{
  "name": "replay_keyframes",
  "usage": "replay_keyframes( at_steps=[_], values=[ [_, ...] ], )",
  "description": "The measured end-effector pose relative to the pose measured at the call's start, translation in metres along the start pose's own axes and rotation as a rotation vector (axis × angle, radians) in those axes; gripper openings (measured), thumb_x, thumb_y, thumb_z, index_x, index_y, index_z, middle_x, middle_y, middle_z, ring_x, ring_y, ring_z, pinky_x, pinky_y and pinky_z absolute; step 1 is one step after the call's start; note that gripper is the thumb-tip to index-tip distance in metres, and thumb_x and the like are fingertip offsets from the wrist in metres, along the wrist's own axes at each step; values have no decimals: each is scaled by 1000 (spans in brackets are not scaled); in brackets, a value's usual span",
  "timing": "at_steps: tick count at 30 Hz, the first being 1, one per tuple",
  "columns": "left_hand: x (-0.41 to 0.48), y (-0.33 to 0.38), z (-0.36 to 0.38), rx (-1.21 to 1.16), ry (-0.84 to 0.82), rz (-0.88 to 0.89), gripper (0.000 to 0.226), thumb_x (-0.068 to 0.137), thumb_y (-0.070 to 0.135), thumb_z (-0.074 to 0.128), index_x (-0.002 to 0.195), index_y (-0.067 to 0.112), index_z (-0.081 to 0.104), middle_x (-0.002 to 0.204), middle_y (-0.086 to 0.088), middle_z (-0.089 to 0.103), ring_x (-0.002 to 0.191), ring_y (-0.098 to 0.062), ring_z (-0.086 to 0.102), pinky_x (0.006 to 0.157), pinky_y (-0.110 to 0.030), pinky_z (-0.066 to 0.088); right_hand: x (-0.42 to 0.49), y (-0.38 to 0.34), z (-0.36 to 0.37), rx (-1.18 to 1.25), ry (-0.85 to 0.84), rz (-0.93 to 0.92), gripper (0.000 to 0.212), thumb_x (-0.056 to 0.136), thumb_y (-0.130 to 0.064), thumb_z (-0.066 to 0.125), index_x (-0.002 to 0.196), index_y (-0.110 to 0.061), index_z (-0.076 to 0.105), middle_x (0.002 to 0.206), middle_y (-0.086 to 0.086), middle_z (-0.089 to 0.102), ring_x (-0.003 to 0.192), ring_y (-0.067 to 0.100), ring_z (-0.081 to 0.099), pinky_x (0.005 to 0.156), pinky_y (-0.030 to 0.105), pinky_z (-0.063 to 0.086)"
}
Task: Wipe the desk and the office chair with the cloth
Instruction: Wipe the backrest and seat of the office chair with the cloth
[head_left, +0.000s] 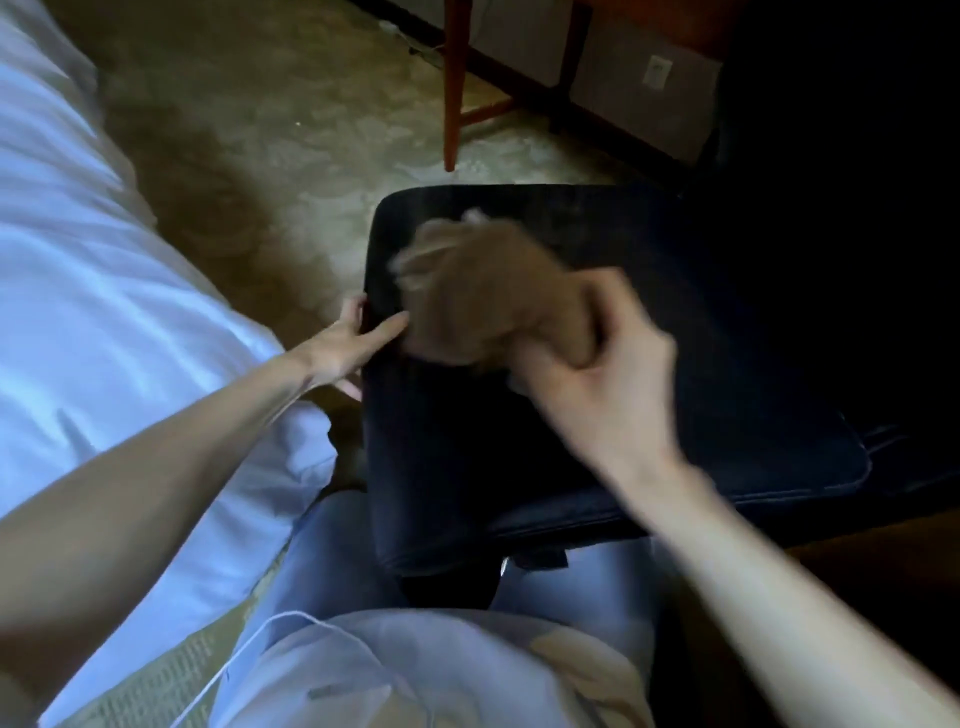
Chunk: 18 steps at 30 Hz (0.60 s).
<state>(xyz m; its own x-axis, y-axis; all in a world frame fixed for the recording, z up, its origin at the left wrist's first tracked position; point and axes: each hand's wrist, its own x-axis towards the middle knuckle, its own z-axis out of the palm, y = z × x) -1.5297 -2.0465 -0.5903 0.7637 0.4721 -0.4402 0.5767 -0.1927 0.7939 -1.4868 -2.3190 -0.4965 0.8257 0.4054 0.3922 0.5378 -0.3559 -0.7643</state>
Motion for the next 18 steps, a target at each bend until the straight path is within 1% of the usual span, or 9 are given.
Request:
replay_keyframes(
  at_steps=[3,6,8,9,11,13,15,17,18],
  values=[
    [-3,-13,0,-68,-97,-21,105,76,85,63,158,43,14,129,3,65,93,-19,78,70,-39,65,26,38,-52,-447,-62,-90,54,71,-56,63,119,-33,54,96,-1,68,93,35,67,78,49,57],
    [-5,-29,7,-131,-139,-30,114,66,96,61,158,43,20,122,12,66,101,-13,75,77,-36,65,17,70,-62,-824,-378,109,71,75,-64,57,137,-31,49,120,10,63,119,40,52,98,54,46],
    [-6,-35,14,-166,-140,-17,116,66,97,60,159,40,22,122,18,63,108,-10,70,77,-34,65,-6,76,-49,-875,-430,123,74,81,-58,62,144,-22,48,126,17,60,127,40,49,106,56,39],
    [-6,-35,17,-172,-135,-6,116,66,98,59,159,39,23,123,19,62,109,-10,69,77,-32,64,-17,70,-39,-857,-425,81,74,80,-57,61,142,-19,51,122,18,61,125,41,52,104,56,40],
    [-8,-37,19,-163,-141,13,117,64,99,57,159,38,26,125,17,62,109,-10,69,76,-29,62,-42,47,-13,-788,-416,-68,72,72,-58,54,131,-17,58,112,15,62,114,42,58,94,54,47],
    [-8,-37,18,-173,-150,20,116,64,97,58,158,37,28,132,13,62,112,-13,67,84,-33,62,-65,21,15,-702,-467,-265,67,67,-57,57,124,-23,61,109,8,60,105,37,58,87,48,46],
    [-9,-38,20,-199,-171,20,110,71,93,59,159,36,28,137,6,62,115,-18,68,96,-42,59,-84,-5,44,-667,-679,-501,57,69,-54,64,120,-29,60,110,3,57,103,33,56,87,46,43],
    [-14,-41,22,-222,-172,13,99,78,86,59,157,35,27,128,0,67,104,-21,74,91,-40,62,-94,-21,64,-727,-984,-743,50,77,-51,68,121,-30,57,118,4,57,110,31,52,95,50,40],
    [-16,-43,23,-243,-168,10,97,79,84,60,155,34,28,122,-2,70,96,-21,77,83,-36,63,-88,-25,66,-748,-1059,-811,49,79,-50,69,122,-29,58,120,5,58,113,31,51,98,51,39]
  ],
)
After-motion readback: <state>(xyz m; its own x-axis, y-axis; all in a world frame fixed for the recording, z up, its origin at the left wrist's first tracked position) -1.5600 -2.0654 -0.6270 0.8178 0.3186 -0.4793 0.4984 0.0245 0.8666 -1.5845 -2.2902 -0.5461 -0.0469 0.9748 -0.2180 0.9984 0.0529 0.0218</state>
